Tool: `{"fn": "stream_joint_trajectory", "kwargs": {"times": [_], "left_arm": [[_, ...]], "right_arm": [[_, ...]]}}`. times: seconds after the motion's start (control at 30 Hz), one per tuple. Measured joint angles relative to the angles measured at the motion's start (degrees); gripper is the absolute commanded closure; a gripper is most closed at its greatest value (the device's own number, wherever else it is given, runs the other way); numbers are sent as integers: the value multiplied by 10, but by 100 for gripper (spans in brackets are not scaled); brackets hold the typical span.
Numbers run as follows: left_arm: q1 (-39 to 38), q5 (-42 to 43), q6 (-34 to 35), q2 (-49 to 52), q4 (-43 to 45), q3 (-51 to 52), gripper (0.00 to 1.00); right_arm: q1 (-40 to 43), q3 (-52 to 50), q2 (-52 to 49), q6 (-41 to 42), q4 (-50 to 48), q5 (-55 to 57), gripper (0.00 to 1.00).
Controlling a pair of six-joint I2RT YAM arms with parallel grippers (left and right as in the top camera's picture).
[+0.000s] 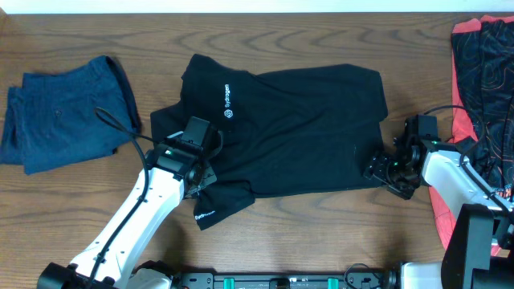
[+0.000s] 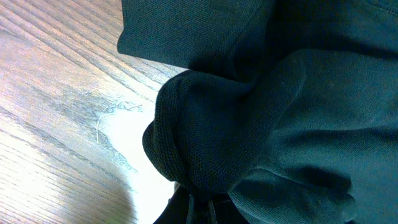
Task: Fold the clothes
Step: 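Grasp the shirt's lower right corner with the right gripper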
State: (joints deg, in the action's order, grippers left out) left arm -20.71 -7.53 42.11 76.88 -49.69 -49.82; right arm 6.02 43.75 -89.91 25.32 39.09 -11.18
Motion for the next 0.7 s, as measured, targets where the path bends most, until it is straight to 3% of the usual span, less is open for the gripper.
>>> {"fn": "stream_joint_trajectory", "kwargs": {"times": [0.23, 0.37, 0.7], "left_arm": [[0, 0, -6, 0, 0, 0, 94], [0, 0, -6, 0, 0, 0, 94], [0, 0, -25, 0, 0, 0, 94]], "right_arm": [[0, -8, 2, 66, -24, 37, 67], [0, -11, 2, 87, -31, 46, 96], [0, -12, 2, 97, -36, 51, 99]]}}
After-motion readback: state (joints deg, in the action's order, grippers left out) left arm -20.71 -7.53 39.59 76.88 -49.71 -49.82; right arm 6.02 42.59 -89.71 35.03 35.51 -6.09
